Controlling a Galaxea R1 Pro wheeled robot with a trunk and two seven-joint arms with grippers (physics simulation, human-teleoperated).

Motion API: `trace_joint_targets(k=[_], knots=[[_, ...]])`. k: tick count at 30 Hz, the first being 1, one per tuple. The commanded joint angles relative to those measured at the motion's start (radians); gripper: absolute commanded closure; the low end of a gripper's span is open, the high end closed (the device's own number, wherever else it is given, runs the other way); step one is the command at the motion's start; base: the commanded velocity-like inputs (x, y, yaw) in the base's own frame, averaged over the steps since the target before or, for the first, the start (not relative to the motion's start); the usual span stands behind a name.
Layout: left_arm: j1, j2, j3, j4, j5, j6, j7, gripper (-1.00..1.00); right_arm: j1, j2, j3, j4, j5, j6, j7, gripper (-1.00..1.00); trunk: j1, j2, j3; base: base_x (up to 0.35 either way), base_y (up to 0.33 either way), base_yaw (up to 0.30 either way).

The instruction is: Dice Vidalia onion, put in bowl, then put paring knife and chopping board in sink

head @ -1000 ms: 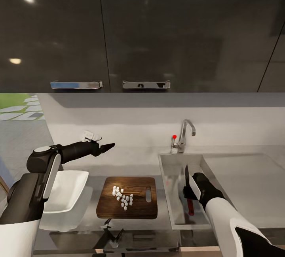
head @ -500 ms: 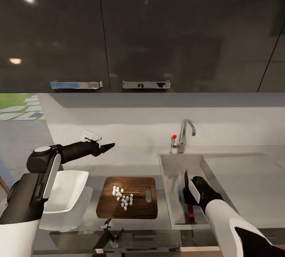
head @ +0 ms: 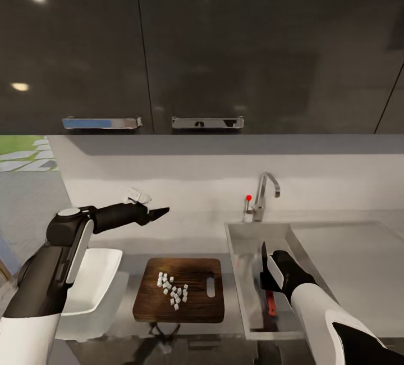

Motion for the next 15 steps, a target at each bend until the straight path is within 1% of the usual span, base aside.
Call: trace_joint_targets(k=[1, 5, 8, 11, 12, 15], knots=[[-0.001, 0.001, -0.017, -0.001, 0.002, 0.006, -0.001, -1.0, -0.001, 0.001, -0.008, -0.002, 0.008, 0.004, 0.0, 1.0, 0.001, -0.002, -0.002, 0.012, 0.0, 0.0], [-0.001, 0.001, -0.04, -0.001, 0.002, 0.006, -0.001, -1.0, -0.001, 0.001, -0.008, -0.002, 0.008, 0.004, 0.0, 1.0, 0.001, -0.002, -0.002, 0.005, 0.0, 0.0], [-0.001, 0.001, -0.044, -0.001, 0.002, 0.006, -0.001, -1.0, -0.001, 0.001, -0.008, -0.001, 0.008, 0.004, 0.0, 1.0, 0.001, -0.002, -0.002, 0.0, 0.0, 0.0], [-0.001, 0.002, -0.064, -0.001, 0.001, 0.006, -0.001, -1.0, -0.001, 0.001, -0.008, -0.002, 0.008, 0.004, 0.0, 1.0, 0.001, -0.002, -0.002, 0.0, 0.0, 0.0], [-0.001, 0.003, -0.087, -0.001, 0.001, 0.006, -0.001, -1.0, -0.001, 0.001, -0.008, -0.002, 0.008, 0.004, 0.0, 1.0, 0.001, -0.002, -0.002, 0.0, 0.0, 0.0], [-0.001, 0.003, -0.092, -0.001, 0.001, 0.006, -0.001, -1.0, -0.001, 0.001, -0.008, -0.002, 0.008, 0.004, 0.0, 1.0, 0.001, -0.002, -0.002, 0.061, 0.0, 0.0]])
